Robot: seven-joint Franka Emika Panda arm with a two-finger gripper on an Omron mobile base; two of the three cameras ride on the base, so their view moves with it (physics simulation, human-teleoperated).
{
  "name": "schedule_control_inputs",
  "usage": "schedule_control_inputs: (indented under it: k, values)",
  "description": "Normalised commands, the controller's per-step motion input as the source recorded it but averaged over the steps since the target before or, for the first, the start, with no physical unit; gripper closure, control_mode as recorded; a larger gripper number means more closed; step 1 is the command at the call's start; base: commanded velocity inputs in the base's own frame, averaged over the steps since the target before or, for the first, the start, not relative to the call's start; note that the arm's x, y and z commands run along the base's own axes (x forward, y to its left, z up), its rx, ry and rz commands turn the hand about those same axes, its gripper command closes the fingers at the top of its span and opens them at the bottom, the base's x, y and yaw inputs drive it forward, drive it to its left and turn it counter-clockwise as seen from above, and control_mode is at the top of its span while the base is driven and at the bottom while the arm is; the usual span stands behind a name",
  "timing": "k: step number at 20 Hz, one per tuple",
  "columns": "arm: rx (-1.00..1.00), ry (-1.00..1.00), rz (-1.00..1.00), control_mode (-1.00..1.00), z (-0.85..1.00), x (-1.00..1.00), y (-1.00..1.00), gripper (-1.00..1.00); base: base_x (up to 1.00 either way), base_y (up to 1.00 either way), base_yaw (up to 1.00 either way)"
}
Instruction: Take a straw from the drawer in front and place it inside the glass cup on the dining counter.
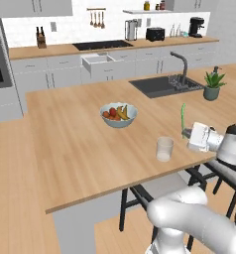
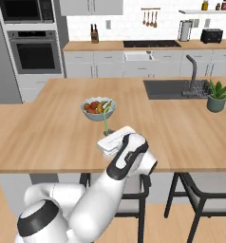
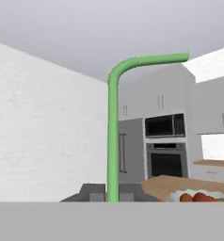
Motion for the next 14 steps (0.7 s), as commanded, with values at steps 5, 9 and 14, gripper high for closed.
schedule_control_inputs:
  k: [5, 9, 14]
  values:
    - [0.0, 0.01, 0.26, -1.0, -0.16, 0.25, 0.03, 1.0, 0.0, 0.0, 0.0]
    - [0.0, 0.0, 0.25, -1.0, -0.19, 0.15, 0.03, 1.0, 0.0, 0.0, 0.0]
    - [0.0, 0.0, 0.23, -1.0, -0.04, 0.06, 0.0, 1.0, 0.0, 0.0, 0.0]
